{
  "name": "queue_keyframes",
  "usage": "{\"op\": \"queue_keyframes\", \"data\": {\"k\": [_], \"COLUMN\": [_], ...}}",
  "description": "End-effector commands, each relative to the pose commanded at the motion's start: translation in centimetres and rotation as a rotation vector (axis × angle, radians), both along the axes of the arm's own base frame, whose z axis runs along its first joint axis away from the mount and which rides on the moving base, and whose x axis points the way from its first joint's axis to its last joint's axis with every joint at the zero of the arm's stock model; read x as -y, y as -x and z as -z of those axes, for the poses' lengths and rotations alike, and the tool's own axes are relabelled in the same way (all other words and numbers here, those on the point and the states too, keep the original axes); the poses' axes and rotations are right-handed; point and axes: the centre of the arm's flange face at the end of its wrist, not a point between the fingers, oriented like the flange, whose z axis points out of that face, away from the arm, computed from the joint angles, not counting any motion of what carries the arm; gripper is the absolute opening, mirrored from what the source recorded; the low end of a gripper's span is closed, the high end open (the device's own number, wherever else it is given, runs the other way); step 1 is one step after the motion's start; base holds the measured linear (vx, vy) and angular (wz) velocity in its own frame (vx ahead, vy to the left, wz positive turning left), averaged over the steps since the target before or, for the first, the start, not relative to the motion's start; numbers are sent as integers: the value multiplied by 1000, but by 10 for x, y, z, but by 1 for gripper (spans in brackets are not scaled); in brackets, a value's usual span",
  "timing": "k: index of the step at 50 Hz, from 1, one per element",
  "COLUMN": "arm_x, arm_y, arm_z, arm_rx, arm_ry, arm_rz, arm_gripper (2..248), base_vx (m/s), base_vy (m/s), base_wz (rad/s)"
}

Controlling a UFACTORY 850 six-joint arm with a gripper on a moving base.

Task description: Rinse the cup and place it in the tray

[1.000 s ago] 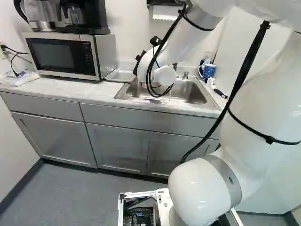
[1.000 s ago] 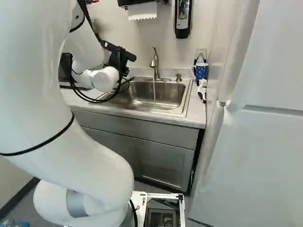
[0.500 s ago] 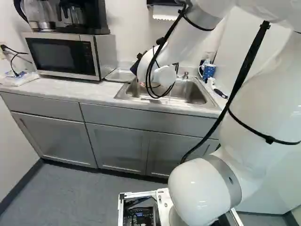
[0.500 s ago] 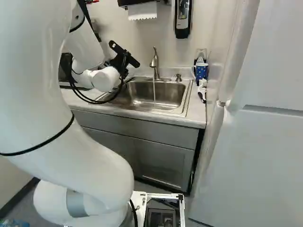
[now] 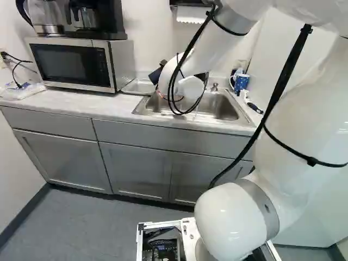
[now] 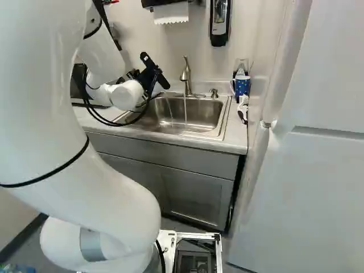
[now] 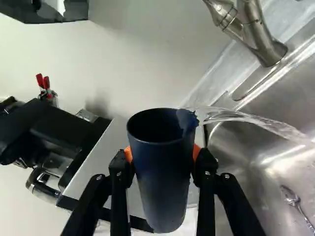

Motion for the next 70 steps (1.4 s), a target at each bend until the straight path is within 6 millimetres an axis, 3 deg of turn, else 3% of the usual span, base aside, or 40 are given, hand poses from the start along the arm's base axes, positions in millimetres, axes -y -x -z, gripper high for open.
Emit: {"op": "queue_keyframes", "data": {"k": [70], "arm_x": [0], "arm_y": [0], "arm_z": [0], "arm_rx": [-137], "arm_ry": [-723], "arm_rz": [25], "arm_gripper": [125], "base_vx": [0], "base_vy": [0], "base_wz": [0]}}
